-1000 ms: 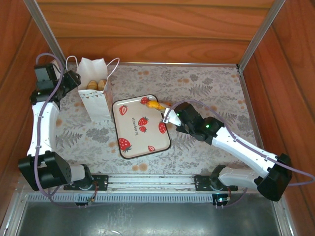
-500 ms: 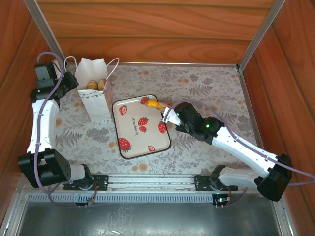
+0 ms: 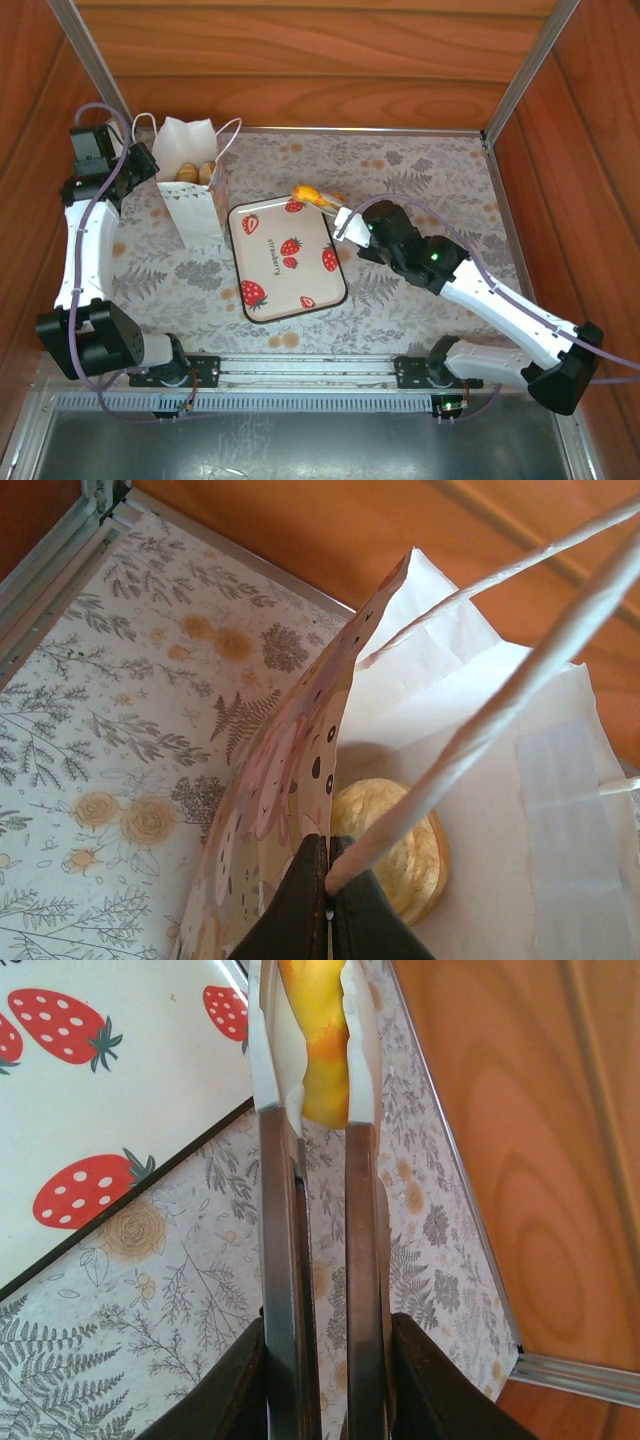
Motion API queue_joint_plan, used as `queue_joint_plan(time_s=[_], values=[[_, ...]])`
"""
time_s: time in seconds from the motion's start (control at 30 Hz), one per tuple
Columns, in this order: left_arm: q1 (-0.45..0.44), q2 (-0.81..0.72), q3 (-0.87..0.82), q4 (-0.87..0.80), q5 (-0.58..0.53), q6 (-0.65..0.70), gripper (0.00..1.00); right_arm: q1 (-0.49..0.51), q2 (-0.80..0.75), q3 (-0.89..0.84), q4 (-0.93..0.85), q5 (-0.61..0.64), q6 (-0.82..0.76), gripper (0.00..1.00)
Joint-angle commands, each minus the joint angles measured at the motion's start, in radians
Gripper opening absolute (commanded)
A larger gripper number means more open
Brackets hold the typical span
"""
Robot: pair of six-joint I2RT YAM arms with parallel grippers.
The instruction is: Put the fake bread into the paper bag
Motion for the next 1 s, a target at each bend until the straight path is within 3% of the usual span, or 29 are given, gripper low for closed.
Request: queue_joint_plan(time_s=[0.0, 0.33, 0.97], values=[[-0.004, -0.003, 0.019, -0.016, 0.011, 0.005, 0.00, 0.010, 0.008, 0.049, 0.032, 0.008, -0.030, 0.30], [-0.005, -0.015, 0.009, -0.016, 0.033, 0.005, 0.00, 0.009, 0.020, 0.159, 0.059, -0.016, -0.168, 0.30], [-0.018, -0.014, 0.018, -0.016, 0.062, 0.015, 0.00, 0.010, 0.226, 0.444, 0.199, -0.171, -0.360, 0.30]])
